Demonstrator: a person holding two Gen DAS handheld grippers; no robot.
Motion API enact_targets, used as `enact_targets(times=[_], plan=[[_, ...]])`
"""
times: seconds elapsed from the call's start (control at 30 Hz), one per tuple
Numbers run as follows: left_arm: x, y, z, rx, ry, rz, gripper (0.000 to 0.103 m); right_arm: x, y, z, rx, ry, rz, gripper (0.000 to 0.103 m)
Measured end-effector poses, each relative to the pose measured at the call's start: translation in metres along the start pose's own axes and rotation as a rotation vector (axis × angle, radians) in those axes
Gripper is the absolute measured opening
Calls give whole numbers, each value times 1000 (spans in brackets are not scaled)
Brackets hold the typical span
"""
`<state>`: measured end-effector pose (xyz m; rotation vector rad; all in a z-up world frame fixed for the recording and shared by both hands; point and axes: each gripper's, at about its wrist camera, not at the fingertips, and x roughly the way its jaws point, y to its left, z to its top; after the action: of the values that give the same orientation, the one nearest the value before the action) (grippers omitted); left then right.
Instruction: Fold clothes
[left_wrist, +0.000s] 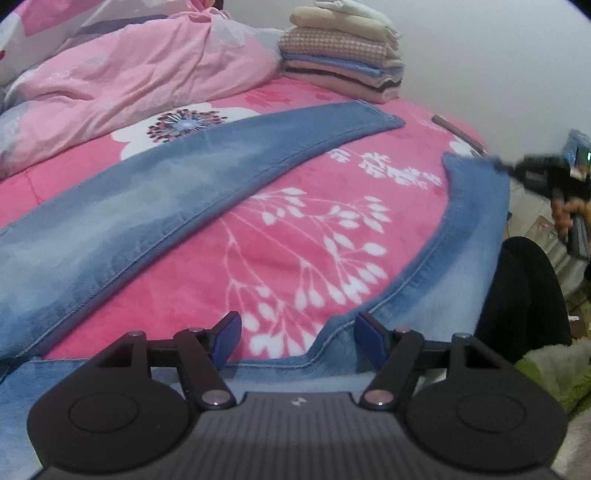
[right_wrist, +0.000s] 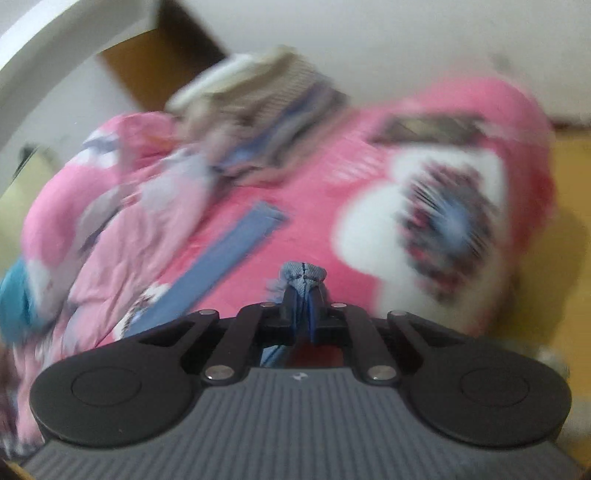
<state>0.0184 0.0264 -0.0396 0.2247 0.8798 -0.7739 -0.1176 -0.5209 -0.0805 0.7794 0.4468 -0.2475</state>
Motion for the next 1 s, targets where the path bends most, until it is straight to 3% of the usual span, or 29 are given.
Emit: enact_targets(times=[0.03, 0.1, 0.23, 0.27, 0.37, 0.43, 0.53, 0.6, 0.7, 0.83, 1.0], plan=[[-3, 1, -1, -5, -3, 6, 69, 3, -9, -4, 24, 19, -17, 8], [-10, 4, -3, -12, -11, 27, 69, 1, -19, -6, 47, 28, -66, 24], [-32, 13, -11, -26, -33, 89, 69, -28, -10, 3, -32, -99, -164, 26], [-36, 16, -12, -23, -36, 101, 69, -34, -3, 5, -70, -125, -167, 26], [-45, 22, -12, 10, -39, 138, 69, -37, 40, 7, -258, -115, -57, 27], [-45, 24, -10, 61, -30, 151, 69, -25, 86, -3, -444, -20, 99, 28], [-38, 27, -6, 145, 2, 145, 69, 3, 155, -37, -723, 215, 367, 30], [-32, 29, -4, 193, 31, 122, 69, 20, 193, -69, -925, 346, 476, 30], [-22, 29, -2, 260, 77, 67, 69, 43, 231, -110, -1141, 535, 571, 30], [-13, 30, -7, 325, 125, 19, 69, 64, 254, -142, -1299, 745, 624, 31], [-6, 38, -18, 304, 128, -5, 70, 70, 264, -150, -1406, 823, 622, 33]])
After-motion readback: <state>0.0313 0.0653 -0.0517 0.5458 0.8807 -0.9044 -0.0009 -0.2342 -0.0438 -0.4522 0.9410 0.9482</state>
